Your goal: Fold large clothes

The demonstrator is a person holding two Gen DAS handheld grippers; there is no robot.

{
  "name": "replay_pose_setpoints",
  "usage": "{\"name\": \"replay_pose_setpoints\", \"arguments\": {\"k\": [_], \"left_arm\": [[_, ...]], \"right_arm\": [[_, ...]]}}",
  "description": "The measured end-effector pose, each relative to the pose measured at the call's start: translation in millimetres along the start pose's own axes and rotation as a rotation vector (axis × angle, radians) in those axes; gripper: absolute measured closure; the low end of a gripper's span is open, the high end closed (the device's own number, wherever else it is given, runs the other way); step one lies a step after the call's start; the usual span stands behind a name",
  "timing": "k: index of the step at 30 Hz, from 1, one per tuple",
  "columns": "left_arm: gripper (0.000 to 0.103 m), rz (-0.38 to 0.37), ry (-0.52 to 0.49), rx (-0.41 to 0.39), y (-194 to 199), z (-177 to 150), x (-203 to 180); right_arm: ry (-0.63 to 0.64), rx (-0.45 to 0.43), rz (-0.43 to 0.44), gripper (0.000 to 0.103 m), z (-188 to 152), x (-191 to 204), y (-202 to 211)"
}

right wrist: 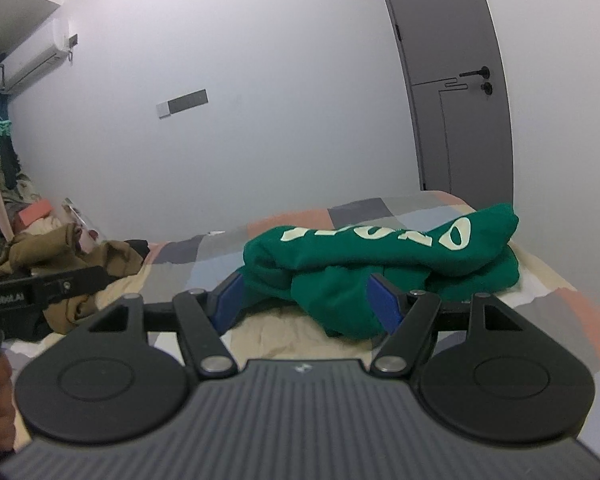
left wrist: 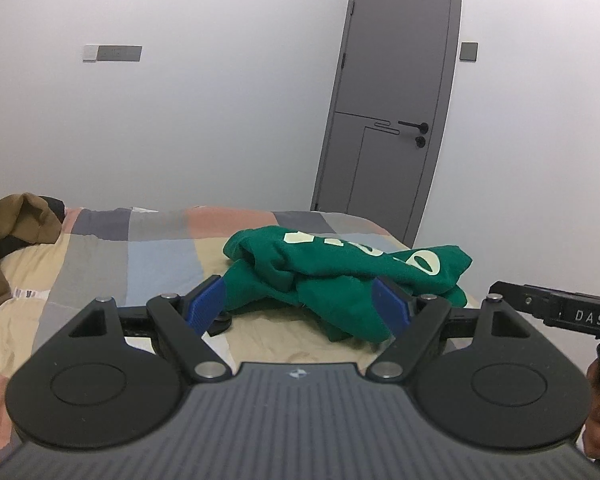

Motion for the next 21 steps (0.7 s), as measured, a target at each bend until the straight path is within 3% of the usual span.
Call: {"name": "replay_pose_setpoints", "arguments": {"k": [11, 16, 21], "left_arm": [[0.018, 0.027, -0.008, 0.038, -10, -20, 1], [0.006, 0.027, 0.005, 0.038, -9, -20, 1], [0.001, 0.031, 0.009, 0.033, -8, -21, 0]], "right_arm": [[0.029, 0.02, -0.044, 0.032, -11, 4, 5], [0.042, 0.036, -0.069, 0.032, -15, 1, 3], [0.078, 0.034, -0.081, 0.032, -13, 3, 4]]}}
Point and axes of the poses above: each gripper's, at about its wrist camera, not at the fingertips, and y roughly against the way its jaws point, x to its left, z to its top, the point moved 5 cm from there along -y, roughly the way its jaws point, and after that the axes turned 1 degree about x, right-handed, at the moved point
